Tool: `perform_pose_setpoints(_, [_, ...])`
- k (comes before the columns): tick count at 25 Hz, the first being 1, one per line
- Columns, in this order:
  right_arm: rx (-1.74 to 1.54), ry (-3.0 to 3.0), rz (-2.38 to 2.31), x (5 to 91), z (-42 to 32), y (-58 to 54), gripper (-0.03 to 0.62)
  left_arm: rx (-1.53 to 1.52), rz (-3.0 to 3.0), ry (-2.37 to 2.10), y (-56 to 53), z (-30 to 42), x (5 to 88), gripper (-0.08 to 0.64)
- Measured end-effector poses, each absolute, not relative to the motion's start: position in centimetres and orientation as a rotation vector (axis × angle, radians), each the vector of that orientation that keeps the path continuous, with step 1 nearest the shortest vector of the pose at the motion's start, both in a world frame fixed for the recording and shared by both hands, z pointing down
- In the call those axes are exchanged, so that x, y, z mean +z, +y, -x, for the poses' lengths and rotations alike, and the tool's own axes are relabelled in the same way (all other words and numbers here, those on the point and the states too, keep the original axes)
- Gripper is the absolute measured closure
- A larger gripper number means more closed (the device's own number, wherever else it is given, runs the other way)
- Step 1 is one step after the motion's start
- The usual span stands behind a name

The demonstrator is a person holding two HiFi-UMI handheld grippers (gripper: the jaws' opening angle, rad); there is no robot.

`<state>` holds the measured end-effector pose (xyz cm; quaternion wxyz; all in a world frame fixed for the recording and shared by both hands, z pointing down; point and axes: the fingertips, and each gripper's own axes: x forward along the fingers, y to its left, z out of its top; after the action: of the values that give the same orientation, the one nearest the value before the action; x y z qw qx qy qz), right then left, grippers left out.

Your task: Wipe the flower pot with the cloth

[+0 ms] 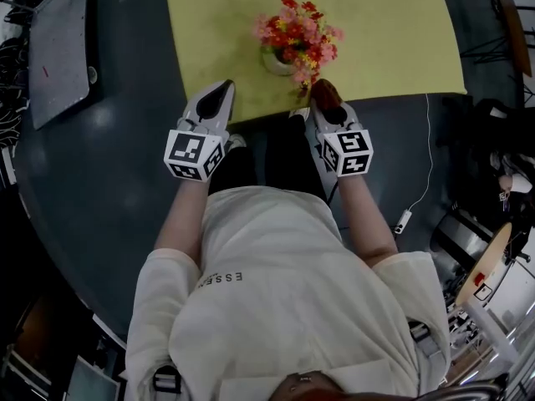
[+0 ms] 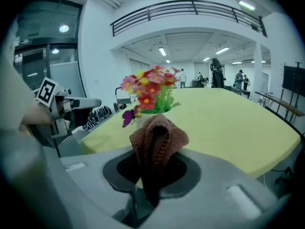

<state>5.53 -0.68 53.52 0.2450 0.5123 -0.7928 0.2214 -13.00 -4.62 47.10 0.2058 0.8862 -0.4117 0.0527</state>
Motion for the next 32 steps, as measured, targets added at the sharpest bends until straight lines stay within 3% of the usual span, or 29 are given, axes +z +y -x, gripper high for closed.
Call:
perform_pose_setpoints(14, [0.693, -2.315, -1.291, 53.3, 9.5, -2.4, 0.535, 0.097, -2.435, -1.154, -2.3, 17.8, 47.4, 0.548])
perform_pose_setpoints(21, [0.656, -2.215, -1.515, 53.9, 10.7, -9.6, 0.534, 0.102, -2.41, -1.195, -2.6, 20.1, 47.9, 0.548])
perform_pose_setpoints(32, [1.039, -2.08, -1.797, 55.8, 8.4, -10.7, 0.535, 0.223, -2.486, -1.17, -1.8, 20.1, 49.0, 0.548])
